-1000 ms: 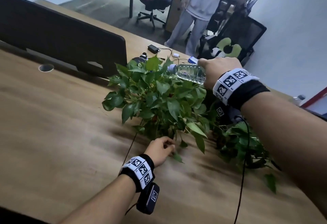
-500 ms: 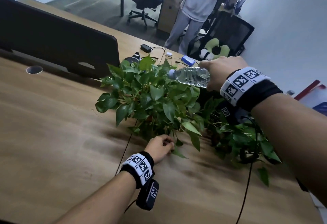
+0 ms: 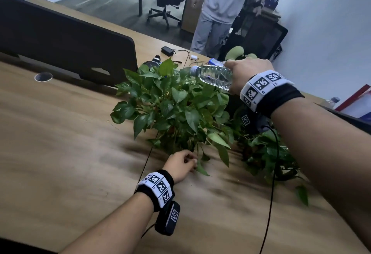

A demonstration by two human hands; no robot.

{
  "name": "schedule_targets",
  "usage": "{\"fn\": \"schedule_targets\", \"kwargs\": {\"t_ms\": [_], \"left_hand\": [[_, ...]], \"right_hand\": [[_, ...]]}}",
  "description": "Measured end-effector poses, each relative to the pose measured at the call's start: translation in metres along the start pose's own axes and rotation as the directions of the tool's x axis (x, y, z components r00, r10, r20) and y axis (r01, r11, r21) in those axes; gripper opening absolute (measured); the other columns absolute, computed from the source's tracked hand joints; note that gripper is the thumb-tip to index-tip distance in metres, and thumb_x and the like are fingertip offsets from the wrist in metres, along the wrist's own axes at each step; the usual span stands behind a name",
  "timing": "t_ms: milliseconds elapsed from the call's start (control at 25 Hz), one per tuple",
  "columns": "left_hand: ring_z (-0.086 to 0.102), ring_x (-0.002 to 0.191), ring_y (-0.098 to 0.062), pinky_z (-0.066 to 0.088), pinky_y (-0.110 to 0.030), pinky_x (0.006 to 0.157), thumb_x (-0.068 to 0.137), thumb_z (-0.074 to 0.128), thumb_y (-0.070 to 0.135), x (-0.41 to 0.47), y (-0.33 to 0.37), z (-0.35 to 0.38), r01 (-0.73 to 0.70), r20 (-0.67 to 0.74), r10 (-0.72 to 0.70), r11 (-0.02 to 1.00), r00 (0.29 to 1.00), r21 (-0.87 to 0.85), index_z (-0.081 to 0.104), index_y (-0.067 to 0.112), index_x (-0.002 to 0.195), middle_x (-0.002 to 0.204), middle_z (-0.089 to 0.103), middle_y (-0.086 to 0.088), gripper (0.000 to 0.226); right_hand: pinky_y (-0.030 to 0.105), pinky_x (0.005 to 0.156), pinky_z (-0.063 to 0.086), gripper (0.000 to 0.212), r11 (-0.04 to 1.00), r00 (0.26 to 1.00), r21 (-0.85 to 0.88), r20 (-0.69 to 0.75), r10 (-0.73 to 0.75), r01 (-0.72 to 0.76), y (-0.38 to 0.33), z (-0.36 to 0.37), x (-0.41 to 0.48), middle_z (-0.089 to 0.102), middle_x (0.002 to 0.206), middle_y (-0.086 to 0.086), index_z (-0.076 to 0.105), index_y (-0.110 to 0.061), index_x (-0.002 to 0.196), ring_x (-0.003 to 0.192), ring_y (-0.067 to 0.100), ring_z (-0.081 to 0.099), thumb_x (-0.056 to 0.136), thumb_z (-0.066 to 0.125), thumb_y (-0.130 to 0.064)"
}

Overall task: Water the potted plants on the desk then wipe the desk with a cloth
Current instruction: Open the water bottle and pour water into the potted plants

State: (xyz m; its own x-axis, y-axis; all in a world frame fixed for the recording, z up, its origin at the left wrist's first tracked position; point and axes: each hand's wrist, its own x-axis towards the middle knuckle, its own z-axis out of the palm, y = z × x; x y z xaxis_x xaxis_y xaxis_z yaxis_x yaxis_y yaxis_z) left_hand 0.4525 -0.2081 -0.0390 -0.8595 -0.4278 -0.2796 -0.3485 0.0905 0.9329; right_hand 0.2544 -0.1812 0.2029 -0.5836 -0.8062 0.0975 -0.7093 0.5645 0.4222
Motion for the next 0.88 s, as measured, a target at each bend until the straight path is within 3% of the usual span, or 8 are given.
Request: {"fn": "schedule_targets", "kwargs": {"t_ms": [160,240,360,480,560,680,880], "left_hand": [[0.07,0.077,-0.017,0.054,-0.029,0.082,0.086,0.058,0.02,0.026,0.023,0.059,0.01,0.049,-0.012,0.999,0.999,0.044,0.066,0.017,0.095,0.082,0.074,-0.003,0.012],[0.069,0.072,-0.014,0.055,-0.024,0.075,0.087,0.058,0.019,0.037,0.032,0.088,0.018,0.068,-0.023,0.998,0.997,0.065,0.065,0.015,0.095,0.079,0.073,0.0,0.012],[0.067,0.065,-0.008,0.05,-0.011,0.062,0.088,0.058,0.019,0.055,0.048,0.157,0.042,0.115,-0.056,0.993,0.992,0.114,0.063,0.022,0.089,0.078,0.072,0.002,0.006],[0.066,0.066,-0.009,0.05,-0.012,0.062,0.088,0.058,0.018,0.07,0.05,0.241,0.091,0.183,-0.117,0.985,0.976,0.145,0.061,0.026,0.084,0.082,0.072,-0.002,0.01],[0.066,0.066,-0.009,0.05,-0.013,0.062,0.088,0.058,0.018,0.074,0.046,0.289,0.12,0.229,-0.154,0.98,0.961,0.159,0.062,0.025,0.086,0.083,0.072,-0.003,0.008],[0.066,0.067,-0.008,0.051,-0.012,0.062,0.088,0.058,0.018,0.08,0.036,0.36,0.161,0.297,-0.214,0.968,0.931,0.19,0.063,0.023,0.089,0.084,0.072,-0.003,0.007],[0.067,0.068,-0.007,0.049,-0.009,0.059,0.088,0.057,0.017,0.095,0.014,0.439,0.228,0.358,-0.302,0.945,0.883,0.235,0.064,0.019,0.091,0.085,0.071,-0.004,0.007]], "right_hand": [[0.025,0.045,0.029,0.043,0.999,0.994,0.01,0.103,0.041,-0.043,0.081,0.05,-0.043,0.042,0.064,-0.005,0.051,-0.039,0.104,0.05,0.019,0.045,0.064,0.063,-0.028],[0.024,0.045,0.033,0.043,0.999,0.993,0.042,0.116,0.019,-0.024,0.104,0.075,-0.058,0.042,0.063,-0.009,0.05,-0.043,0.1,0.049,0.015,0.042,0.061,0.063,-0.027],[0.025,0.044,0.031,0.038,0.994,0.994,0.104,0.109,0.028,-0.039,0.152,0.128,-0.079,0.049,0.066,-0.008,0.049,-0.041,0.096,0.053,0.016,0.046,0.063,0.062,-0.028],[0.031,0.049,0.039,0.034,0.977,0.988,0.191,0.14,0.069,-0.095,0.208,0.19,-0.103,0.045,0.065,-0.009,0.048,-0.038,0.093,0.054,0.019,0.046,0.064,0.059,-0.023],[0.03,0.05,0.037,0.035,0.963,0.981,0.226,0.16,0.112,-0.147,0.242,0.226,-0.12,0.045,0.067,-0.006,0.047,-0.036,0.092,0.051,0.02,0.043,0.063,0.056,-0.017],[0.027,0.047,0.023,0.04,0.941,0.949,0.219,0.239,0.205,-0.258,0.299,0.287,-0.152,0.044,0.066,-0.004,0.051,-0.031,0.1,0.049,0.018,0.038,0.064,0.056,-0.016],[0.028,0.047,0.027,0.043,0.892,0.862,0.204,0.41,0.297,-0.404,0.361,0.381,-0.21,0.037,0.063,-0.003,0.053,-0.032,0.112,0.049,0.018,0.038,0.07,0.059,-0.021]]}}
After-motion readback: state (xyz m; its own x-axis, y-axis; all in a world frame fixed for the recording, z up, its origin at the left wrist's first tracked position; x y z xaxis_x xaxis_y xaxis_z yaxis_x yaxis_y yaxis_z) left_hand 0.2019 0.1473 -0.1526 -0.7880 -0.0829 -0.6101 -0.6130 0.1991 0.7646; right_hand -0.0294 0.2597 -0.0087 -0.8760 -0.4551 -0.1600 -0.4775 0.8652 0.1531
